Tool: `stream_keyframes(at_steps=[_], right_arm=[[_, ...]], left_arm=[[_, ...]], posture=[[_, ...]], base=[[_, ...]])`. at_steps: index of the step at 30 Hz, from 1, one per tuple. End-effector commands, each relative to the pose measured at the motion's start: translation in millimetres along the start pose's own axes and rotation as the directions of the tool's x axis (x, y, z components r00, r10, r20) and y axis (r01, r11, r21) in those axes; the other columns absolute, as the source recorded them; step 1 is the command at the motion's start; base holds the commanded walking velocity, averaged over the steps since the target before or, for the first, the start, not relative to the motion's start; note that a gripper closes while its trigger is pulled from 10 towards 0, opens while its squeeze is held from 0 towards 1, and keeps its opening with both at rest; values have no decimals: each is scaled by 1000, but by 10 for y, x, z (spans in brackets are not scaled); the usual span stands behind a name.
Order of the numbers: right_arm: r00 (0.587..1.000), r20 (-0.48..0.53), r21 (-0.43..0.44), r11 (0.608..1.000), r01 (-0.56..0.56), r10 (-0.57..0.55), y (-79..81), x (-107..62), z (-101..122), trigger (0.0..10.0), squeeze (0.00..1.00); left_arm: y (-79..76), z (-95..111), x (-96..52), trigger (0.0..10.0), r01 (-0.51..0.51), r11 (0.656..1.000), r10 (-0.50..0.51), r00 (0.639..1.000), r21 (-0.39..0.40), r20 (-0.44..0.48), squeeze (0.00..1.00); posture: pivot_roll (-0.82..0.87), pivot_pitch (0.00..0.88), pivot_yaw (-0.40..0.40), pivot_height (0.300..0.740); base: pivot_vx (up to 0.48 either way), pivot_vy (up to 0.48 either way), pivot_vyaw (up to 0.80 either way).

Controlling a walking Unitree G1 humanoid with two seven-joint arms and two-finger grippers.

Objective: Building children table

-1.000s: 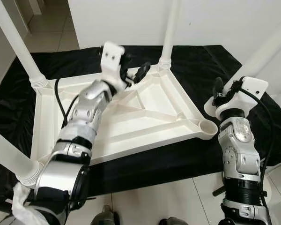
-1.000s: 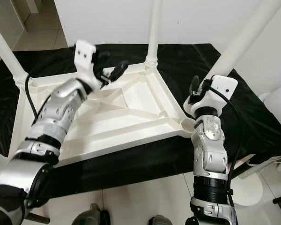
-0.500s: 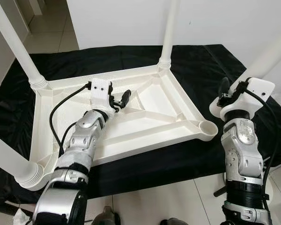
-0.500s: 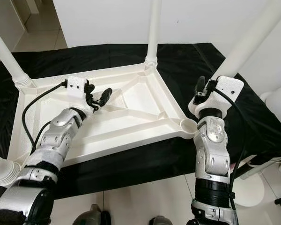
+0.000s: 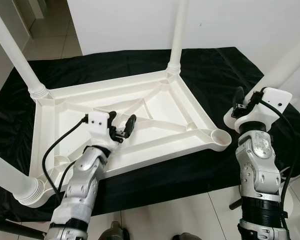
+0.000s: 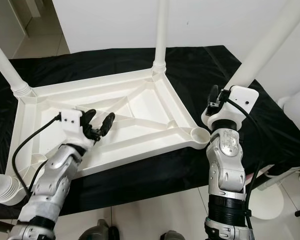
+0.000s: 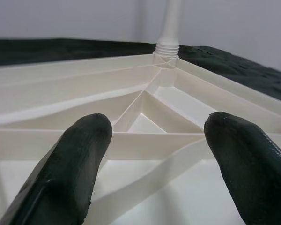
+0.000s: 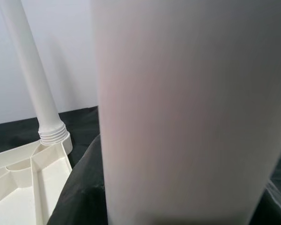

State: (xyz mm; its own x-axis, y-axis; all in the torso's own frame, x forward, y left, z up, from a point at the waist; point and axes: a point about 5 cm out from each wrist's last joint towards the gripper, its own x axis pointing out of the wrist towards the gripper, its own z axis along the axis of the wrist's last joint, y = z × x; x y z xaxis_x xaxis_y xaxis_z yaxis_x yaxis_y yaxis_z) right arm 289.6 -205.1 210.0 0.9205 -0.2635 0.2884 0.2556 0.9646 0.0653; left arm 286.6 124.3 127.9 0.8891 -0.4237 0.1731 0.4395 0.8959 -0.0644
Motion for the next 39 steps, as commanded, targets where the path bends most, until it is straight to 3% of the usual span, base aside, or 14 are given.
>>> stream_keyframes(at_steps=[1,3,5,6,8,12,16,18,20,22,29,39], right_arm=[[1000,15,0,1000,2,-2,5,-12,31,10000,0],[1000,15,0,1000,2,-2,5,-12,31,10000,0],[1000,12,-3,1000,5,-5,-5,-7,23,10000,0],[1000,12,-3,1000,5,-5,-5,-7,23,10000,0],[1000,5,-3,1000,6,-6,-6,-8,5,10000,0],[1000,2,-2,1000,6,-6,-5,-9,-2,10000,0],[1000,-11,-14,1000,-4,4,-8,-25,-37,10000,0],[999,-34,-41,999,-25,23,-12,-59,-91,10000,0],[999,-41,-52,998,-31,29,-15,-69,-107,10000,0],[996,-63,-62,996,-60,57,-16,-103,-184,10000,0],[988,-93,-79,989,-128,120,1,-81,-334,10000,0],[978,-148,-60,986,-156,145,22,-15,-524,10000,0]], left_arm=[[-242,45,-18,10000,310,950,-310,951,27,16,0],[-242,45,-18,10000,310,950,-310,951,27,16,0],[-404,64,8,10000,416,909,-416,909,19,-9,0],[-404,64,8,10000,416,909,-416,909,19,-9,0],[-545,80,73,10000,475,878,-475,880,57,-26,0],[-587,80,97,10000,489,870,-488,872,66,-34,0],[-724,122,217,10000,518,854,-517,855,49,-25,0],[-869,153,246,10000,572,817,-576,816,-74,-49,0],[-912,165,227,10000,596,797,-603,796,-104,-56,0],[-981,179,178,10000,651,759,-651,756,-34,-66,0],[-1006,188,233,10000,680,733,-677,733,34,-69,0],[-1054,217,258,10000,687,725,-681,726,47,-98,0]], posture=[[-2,0,45,740],[-2,0,45,740],[8,0,39,740],[8,0,39,740],[10,0,34,740],[10,0,36,740],[1,0,40,740],[-8,1,38,740],[-8,1,38,740],[-7,4,33,740],[-4,7,26,740],[0,10,18,740]], base=[[0,0,0],[0,0,0],[0,0,0],[0,0,0],[0,0,0],[0,0,0],[0,0,0],[0,0,0],[0,0,0],[0,0,0],[0,0,0],[0,0,0]])
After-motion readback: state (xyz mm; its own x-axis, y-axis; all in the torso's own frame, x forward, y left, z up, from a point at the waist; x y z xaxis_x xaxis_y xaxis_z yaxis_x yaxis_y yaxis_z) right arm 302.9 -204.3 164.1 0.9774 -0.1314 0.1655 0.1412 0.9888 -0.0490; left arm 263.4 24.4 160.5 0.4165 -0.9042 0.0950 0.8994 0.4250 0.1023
